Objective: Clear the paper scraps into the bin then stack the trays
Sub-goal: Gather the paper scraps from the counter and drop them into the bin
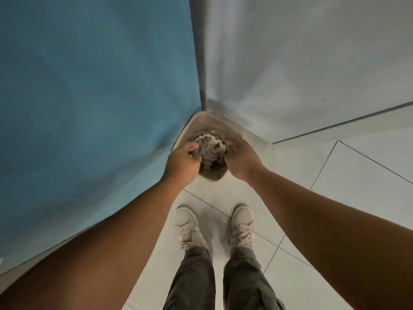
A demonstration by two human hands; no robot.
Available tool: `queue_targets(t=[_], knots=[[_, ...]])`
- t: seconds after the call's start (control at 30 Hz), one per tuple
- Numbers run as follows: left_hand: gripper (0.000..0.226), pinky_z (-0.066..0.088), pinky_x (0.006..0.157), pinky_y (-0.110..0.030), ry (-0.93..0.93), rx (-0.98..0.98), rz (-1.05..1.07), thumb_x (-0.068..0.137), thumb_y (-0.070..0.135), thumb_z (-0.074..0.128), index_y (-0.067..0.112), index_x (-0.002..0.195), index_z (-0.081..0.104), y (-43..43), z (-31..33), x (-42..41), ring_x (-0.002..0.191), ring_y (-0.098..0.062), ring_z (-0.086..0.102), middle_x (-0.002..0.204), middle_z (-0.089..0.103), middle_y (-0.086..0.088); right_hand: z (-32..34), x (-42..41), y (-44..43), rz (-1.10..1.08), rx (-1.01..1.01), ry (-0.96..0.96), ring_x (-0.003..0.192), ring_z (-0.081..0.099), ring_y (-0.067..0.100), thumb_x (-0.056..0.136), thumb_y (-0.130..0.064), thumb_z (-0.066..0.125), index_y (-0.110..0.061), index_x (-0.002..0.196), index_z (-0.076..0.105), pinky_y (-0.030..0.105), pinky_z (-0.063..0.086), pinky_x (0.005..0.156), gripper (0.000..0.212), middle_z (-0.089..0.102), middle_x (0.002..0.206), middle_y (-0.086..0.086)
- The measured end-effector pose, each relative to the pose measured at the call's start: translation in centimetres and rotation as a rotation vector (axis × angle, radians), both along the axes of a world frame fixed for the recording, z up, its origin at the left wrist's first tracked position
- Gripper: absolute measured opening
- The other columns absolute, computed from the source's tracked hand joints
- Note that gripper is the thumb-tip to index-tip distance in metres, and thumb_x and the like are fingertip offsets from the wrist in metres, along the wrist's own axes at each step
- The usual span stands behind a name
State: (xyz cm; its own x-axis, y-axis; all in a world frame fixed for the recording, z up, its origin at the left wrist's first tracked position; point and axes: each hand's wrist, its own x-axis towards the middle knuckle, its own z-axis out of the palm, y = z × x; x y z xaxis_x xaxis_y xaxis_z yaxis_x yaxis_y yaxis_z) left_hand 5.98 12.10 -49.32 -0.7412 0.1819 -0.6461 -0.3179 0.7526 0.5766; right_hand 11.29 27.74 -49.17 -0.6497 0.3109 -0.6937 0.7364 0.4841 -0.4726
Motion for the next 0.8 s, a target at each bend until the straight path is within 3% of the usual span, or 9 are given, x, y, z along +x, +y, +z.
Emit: queue_targets(t=[0.1, 0.2, 0.27, 0.33, 0.4, 0.47, 0.57, 0.7, 0.8], knots=[[0.04, 0.045, 0.099, -0.028, 0.067, -0.008, -0.072, 0.093, 0.017, 0.057, 0.022, 0.132, 0.059, 0.6, 5.2, 0.9, 0.117, -0.023, 0.06, 0.131, 0.063, -0.003, 5.4, 1.3, 0.1, 0.011, 0.007, 0.054, 0.124, 0.048, 0.028, 0.09, -0.024, 0.047, -0.03, 0.133, 0.054, 0.035, 0.043, 0.104, 0.044, 0.047, 0.14, 0.003], [0.043, 0.047, 0.102, -0.036, 0.186, 0.021, -0.122, 0.091, 0.017, 0.061, 0.031, 0.131, 0.053, 1.5, 11.7, 1.5, 0.116, -0.023, 0.059, 0.129, 0.063, -0.001, 11.8, 1.6, 0.4, 0.07, 0.038, 0.141, 0.115, 0.055, 0.027, 0.089, -0.025, 0.05, -0.037, 0.106, 0.061, 0.032, 0.046, 0.096, 0.024, 0.055, 0.129, 0.004], [0.042, 0.05, 0.092, -0.036, 0.284, 0.026, -0.153, 0.088, 0.015, 0.062, 0.047, 0.112, 0.047, 1.8, 16.3, 1.9, 0.108, -0.024, 0.059, 0.116, 0.064, 0.002, 16.5, 1.7, 0.5, 0.095, 0.075, 0.19, 0.113, 0.055, 0.027, 0.089, -0.024, 0.05, -0.029, 0.117, 0.06, 0.034, 0.047, 0.094, 0.031, 0.056, 0.127, 0.003], [0.043, 0.049, 0.083, -0.031, 0.371, 0.023, -0.183, 0.087, 0.015, 0.061, 0.05, 0.101, 0.042, 1.9, 20.6, 2.4, 0.105, -0.023, 0.057, 0.11, 0.062, 0.004, 21.4, 2.0, 0.7, 0.135, 0.133, 0.26, 0.116, 0.054, 0.027, 0.09, -0.024, 0.054, -0.022, 0.128, 0.055, 0.037, 0.047, 0.096, 0.039, 0.054, 0.129, 0.004], [0.039, 0.044, 0.09, -0.027, 0.421, 0.002, -0.201, 0.089, 0.017, 0.062, 0.039, 0.12, 0.052, 1.8, 24.6, 3.2, 0.116, -0.022, 0.053, 0.122, 0.06, 0.001, 25.9, 2.4, 0.9, 0.209, 0.171, 0.343, 0.118, 0.052, 0.026, 0.09, -0.02, 0.056, -0.016, 0.13, 0.054, 0.036, 0.043, 0.098, 0.04, 0.055, 0.129, 0.006], [0.047, 0.038, 0.102, -0.027, 0.488, -0.025, -0.191, 0.092, 0.021, 0.061, 0.023, 0.138, 0.05, 1.6, 28.5, 3.9, 0.128, -0.022, 0.047, 0.136, 0.055, -0.001, 30.0, 2.6, 0.9, 0.261, 0.188, 0.429, 0.12, 0.05, 0.027, 0.09, -0.016, 0.056, -0.012, 0.129, 0.054, 0.035, 0.041, 0.098, 0.039, 0.055, 0.129, 0.007], [0.049, 0.032, 0.105, -0.024, 0.57, 0.011, -0.13, 0.094, 0.022, 0.059, 0.02, 0.142, 0.048, 0.9, 34.2, 4.9, 0.133, -0.02, 0.043, 0.141, 0.052, -0.001, 35.8, 3.0, 0.6, 0.257, 0.154, 0.517, 0.119, 0.051, 0.025, 0.089, -0.018, 0.057, -0.016, 0.13, 0.054, 0.035, 0.043, 0.097, 0.042, 0.054, 0.131, 0.004], [0.049, 0.038, 0.11, -0.033, 0.688, 0.065, -0.027, 0.093, 0.024, 0.057, 0.023, 0.141, 0.047, -1.3, 40.9, 6.1, 0.131, -0.016, 0.044, 0.14, 0.052, 0.0, 41.6, 2.9, -0.8, 0.344, 0.11, 0.666, 0.124, 0.049, 0.02, 0.087, -0.025, 0.055, -0.02, 0.135, 0.05, 0.033, 0.043, 0.103, 0.049, 0.052, 0.137, -0.002], [0.047, 0.036, 0.107, -0.028, 0.779, 0.074, 0.043, 0.094, 0.022, 0.056, 0.02, 0.14, 0.048, -3.9, 45.5, 7.4, 0.128, -0.015, 0.045, 0.139, 0.052, 0.001, 45.3, 2.5, -3.0, 0.406, 0.076, 0.769, 0.126, 0.048, 0.018, 0.088, -0.023, 0.058, -0.019, 0.136, 0.05, 0.025, 0.036, 0.104, 0.049, 0.051, 0.139, 0.0]])
